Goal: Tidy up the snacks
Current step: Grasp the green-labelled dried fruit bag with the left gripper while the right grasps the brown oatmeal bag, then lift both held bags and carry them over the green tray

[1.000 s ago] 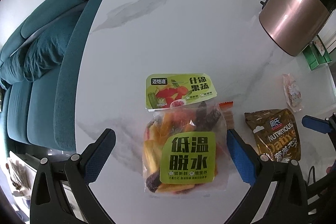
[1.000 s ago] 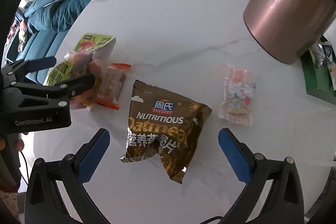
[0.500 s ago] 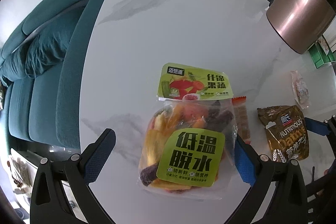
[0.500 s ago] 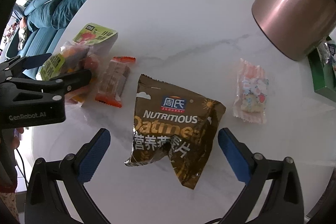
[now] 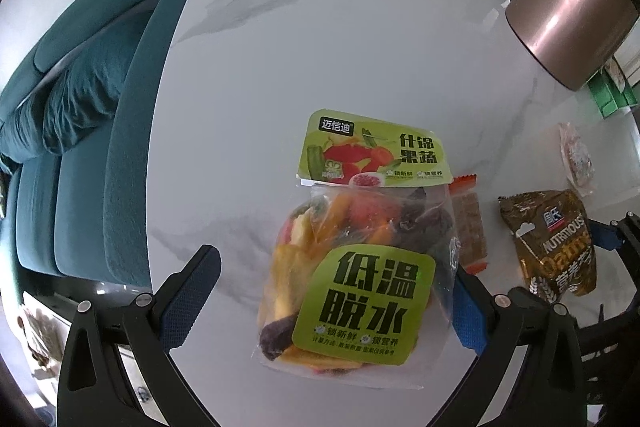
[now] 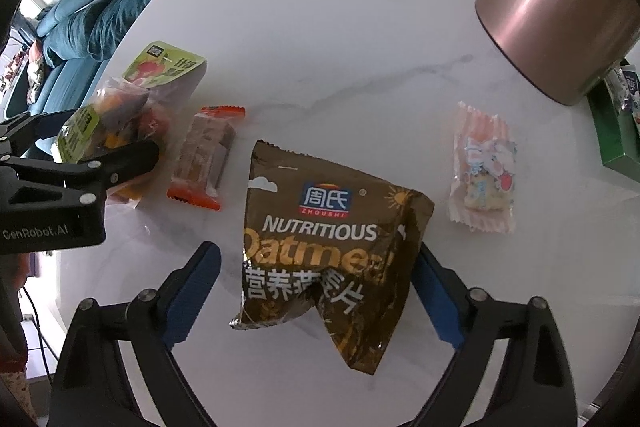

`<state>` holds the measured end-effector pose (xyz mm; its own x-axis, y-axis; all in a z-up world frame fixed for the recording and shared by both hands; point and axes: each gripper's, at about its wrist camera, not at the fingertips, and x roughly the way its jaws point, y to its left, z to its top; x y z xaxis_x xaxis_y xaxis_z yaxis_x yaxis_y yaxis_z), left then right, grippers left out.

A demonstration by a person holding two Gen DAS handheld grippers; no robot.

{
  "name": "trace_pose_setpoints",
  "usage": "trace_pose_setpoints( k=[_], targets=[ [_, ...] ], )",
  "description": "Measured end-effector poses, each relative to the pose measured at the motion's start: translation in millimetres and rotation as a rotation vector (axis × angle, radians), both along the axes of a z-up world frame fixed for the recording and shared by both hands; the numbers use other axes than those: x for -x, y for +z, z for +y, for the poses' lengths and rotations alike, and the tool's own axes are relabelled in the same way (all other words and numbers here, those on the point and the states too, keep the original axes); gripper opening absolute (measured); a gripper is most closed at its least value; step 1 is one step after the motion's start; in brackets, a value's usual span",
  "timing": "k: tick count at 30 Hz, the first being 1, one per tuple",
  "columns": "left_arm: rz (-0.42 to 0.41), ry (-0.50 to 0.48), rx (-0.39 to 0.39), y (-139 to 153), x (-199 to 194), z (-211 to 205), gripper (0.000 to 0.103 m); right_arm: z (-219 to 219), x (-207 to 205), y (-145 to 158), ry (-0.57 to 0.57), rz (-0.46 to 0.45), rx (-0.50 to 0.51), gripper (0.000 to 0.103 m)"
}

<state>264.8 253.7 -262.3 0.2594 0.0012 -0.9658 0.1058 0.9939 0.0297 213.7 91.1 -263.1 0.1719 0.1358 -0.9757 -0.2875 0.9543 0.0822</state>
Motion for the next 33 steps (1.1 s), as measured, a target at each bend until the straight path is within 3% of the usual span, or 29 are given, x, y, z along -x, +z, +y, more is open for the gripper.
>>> trace_pose_setpoints(
  k=[6, 10, 13, 18, 25, 33],
  targets=[
    [0.014, -0.010, 0.015, -5.9, -6.5, -1.6, 0.093, 5.3, -3.8, -2.9, 0.016, -0.018, 0.031, 0.103],
    [0.039, -0.002, 0.065, -9.7, -9.4, 0.5, 0.078, 11.5, 0.2, -3.0, 0.044, -0.043, 0.067, 0.103],
    [0.031, -0.011, 0.042, -8.5, -9.1, -3.1, 0.069, 11.4, 3.9, -3.5, 0.054, -0.046, 0.066, 0.103],
    [0.029, -0.008, 0.043, -6.9, -8.1, -6.7, 0.067, 9.8, 8.4, -2.9, 0.070, -0.055, 0.054, 0.099],
    [0.005, 0.008, 0.019, 0.4, 4.9, -9.5, 0.060, 5.3, 11.6, 3.2, 0.073, -0.082, 0.018, 0.076],
    [-0.052, 0.019, 0.043, 32.7, 29.0, -20.8, 0.060, -13.8, 15.7, 17.8, 0.044, -0.113, -0.033, 0.075]
  ],
)
